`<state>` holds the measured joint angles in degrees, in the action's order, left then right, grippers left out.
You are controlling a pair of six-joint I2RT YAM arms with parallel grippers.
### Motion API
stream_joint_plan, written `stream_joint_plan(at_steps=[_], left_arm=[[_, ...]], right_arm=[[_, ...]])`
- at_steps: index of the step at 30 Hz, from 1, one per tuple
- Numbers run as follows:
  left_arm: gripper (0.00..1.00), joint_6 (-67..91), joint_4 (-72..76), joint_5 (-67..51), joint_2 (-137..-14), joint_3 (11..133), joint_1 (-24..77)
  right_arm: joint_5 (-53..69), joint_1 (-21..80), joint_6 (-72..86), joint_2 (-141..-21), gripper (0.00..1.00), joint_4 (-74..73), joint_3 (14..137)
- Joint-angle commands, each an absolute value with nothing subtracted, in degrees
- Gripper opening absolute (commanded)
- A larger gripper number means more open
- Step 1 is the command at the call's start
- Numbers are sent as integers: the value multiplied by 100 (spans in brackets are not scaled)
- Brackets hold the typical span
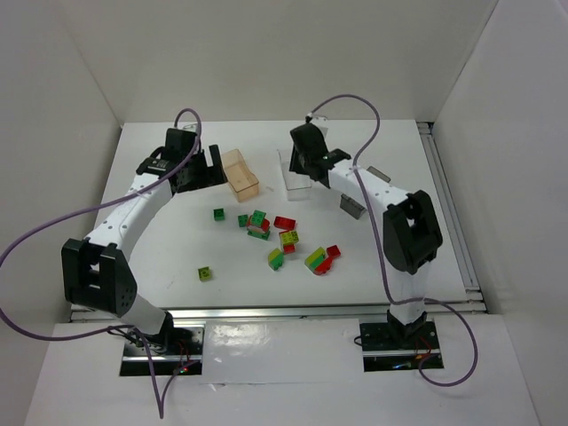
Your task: Sort the legos into containers by color
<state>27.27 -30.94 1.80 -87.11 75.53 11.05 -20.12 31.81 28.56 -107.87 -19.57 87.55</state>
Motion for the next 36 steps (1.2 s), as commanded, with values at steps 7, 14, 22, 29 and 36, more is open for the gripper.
stream_joint_plan(at_steps=[7,14,22,29,36], left_arm=[[100,2752,-3392,282,-8842,7831,1107],[96,2970,-3313,1220,-8895,7383,1432],[84,3410,-3095,1160,-9711,7207,1433],[87,3647,-2865,1327,-10204,7207,1494],[75,3753,-2654,1380,-10493,7084,1494]], right_arm=[[-1978,2953,2531,-12541,39,-2443,11176],[-1837,2830,2286,-12525,88,-2338,11400],[-1767,2830,2338,-10619,86,-1961,9425],[-1767,2664,2347,-9651,92,-2073,8341],[-1819,2611,2347,-9378,92,-2074,7972]])
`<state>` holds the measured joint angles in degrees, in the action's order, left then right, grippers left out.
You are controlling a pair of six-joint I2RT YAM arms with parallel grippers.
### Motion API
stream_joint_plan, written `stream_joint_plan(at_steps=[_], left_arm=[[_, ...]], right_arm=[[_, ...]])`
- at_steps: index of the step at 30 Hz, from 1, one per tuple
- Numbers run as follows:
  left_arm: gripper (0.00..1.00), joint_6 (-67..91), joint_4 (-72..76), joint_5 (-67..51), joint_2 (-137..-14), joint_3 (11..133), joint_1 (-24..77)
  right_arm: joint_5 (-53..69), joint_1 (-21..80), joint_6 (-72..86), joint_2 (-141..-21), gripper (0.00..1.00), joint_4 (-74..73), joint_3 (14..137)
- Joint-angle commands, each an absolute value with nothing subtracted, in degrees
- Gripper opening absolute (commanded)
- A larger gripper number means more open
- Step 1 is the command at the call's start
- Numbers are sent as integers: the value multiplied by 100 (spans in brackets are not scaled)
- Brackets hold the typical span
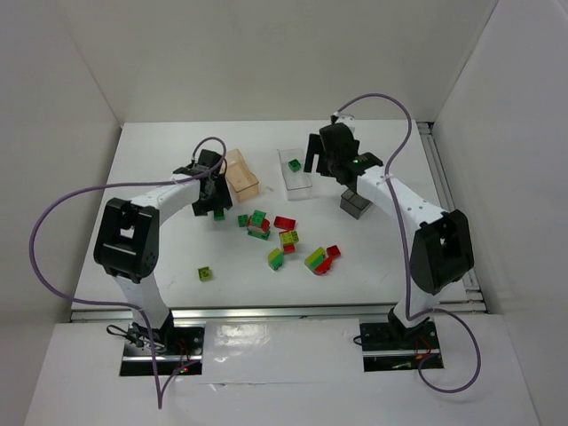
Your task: Sort the legos into containers by color
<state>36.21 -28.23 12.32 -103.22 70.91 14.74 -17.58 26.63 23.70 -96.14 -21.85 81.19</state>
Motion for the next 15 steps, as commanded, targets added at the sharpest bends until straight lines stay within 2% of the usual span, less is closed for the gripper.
stream_joint_plan(at_steps=[1,3,6,7,8,11,13,15], left_arm=[[72,3753,-2654,1432,-10546,7084,1494],[69,3753,-2654,1380,-10547,7084,1494],[69,3753,-2654,1328,-10547,7084,1494],[73,3753,-2654,1327,-10599,7084,1494],[73,3805,-2707,1327,-10600,7084,1494],[67,3806,-2707,1327,-10652,7084,1494],[57,3806,-2707,1327,-10652,7137,1494],[57,3806,-2707,1178,-10652,7189,1494]], right_arm=[[-1819,2610,2347,-9326,92,-2074,7972],[-1942,2610,2347,-9325,92,-2188,7919],[-1942,2610,2347,-9211,92,-2241,7919],[-1942,2558,2347,-9150,92,-2241,7858],[-1995,2558,2347,-9149,92,-2241,7857],[-1995,2558,2347,-9044,92,-2241,7805],[-1995,2505,2347,-8992,92,-2241,7752],[-2057,2505,2347,-8991,92,-2293,7752]])
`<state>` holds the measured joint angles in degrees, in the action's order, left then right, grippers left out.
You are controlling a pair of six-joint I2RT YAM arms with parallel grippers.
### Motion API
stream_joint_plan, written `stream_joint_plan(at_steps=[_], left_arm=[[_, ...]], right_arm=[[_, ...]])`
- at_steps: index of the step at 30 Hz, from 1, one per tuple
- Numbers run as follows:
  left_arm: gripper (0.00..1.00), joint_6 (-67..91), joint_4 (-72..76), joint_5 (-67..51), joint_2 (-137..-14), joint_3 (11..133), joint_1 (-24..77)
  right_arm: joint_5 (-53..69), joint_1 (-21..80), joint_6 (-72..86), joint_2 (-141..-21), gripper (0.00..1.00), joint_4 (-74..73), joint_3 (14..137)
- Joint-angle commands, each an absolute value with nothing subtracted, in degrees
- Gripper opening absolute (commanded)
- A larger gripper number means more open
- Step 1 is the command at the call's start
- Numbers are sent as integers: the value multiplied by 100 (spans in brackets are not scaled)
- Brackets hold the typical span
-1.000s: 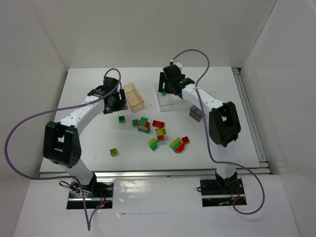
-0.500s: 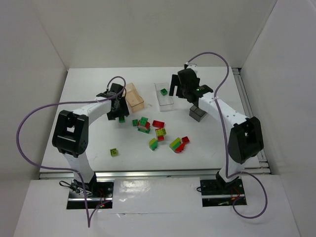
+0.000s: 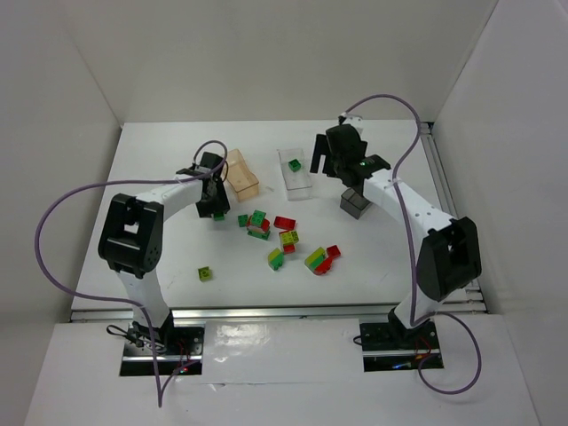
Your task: Sort the legos into containers by color
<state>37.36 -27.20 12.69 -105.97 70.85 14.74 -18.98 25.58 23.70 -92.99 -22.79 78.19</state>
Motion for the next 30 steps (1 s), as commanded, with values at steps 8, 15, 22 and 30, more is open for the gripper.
stream_joint_plan(at_steps=[8,15,22,30], left_arm=[[50,3753,-2953,1283,-10819,7339,1546],[17,3649,-3059,1689,-9513,7400,1652],[18,3253,-2997,573,-10026,9006,2205],[20,2900,-3462,194,-12346,12325,2637]], right_arm=[[-2118,2391,2347,-8561,92,-2355,7620],[-2653,2216,2286,-8298,92,-2637,7629],[-2620,1899,2276,-7613,92,-2812,7173],[-2733,1670,2329,-7199,92,-3207,7040]])
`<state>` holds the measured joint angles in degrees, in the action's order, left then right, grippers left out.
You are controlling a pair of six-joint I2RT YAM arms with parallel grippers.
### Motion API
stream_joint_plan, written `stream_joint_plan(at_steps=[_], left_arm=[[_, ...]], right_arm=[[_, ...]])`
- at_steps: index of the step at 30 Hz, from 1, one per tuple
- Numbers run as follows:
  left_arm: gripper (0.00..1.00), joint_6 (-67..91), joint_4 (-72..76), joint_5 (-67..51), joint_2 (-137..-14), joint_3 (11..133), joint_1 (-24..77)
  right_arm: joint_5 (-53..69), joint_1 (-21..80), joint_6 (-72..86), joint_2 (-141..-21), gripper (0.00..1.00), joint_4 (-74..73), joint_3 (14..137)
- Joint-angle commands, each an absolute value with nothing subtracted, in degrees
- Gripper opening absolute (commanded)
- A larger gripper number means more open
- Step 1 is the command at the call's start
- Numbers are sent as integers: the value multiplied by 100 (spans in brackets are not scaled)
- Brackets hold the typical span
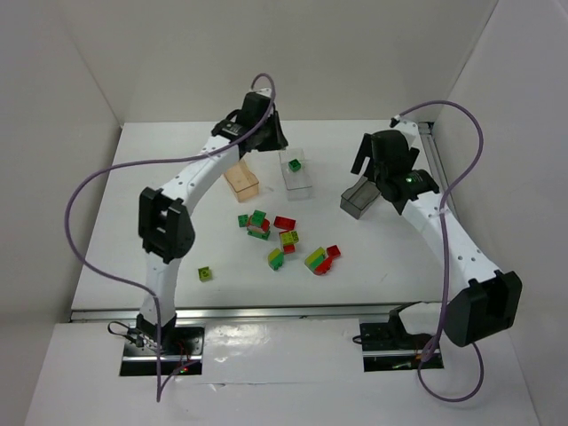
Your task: Sort the legos into containers by color
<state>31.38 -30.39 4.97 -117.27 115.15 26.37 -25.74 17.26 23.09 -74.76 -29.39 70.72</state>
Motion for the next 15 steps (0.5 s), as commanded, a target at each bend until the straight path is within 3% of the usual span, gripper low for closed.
stream_joint_plan(at_steps=[1,7,8,11,12,15], left_arm=[[21,2900,-3515,45,-12749,12575,2637],[30,3155,-3428,-404,-13570,13324,2689],[48,3155,-3376,-456,-13631,13324,2689],[71,3208,-3375,-624,-13711,13324,2689],[84,3208,-3323,-624,-13711,13272,2689],[90,3208,-3209,-686,-13334,12903,2742]], right_arm=[[-2733,1609,2329,-7146,92,-3260,7040],[-2733,1556,2329,-6864,94,-3427,6987],[-2733,1556,2329,-6864,94,-3428,6987],[-2611,1503,2382,-6864,94,-3428,6935],[-2532,1503,2382,-6925,94,-3428,6935],[-2075,1503,2329,-7031,94,-3279,6821]])
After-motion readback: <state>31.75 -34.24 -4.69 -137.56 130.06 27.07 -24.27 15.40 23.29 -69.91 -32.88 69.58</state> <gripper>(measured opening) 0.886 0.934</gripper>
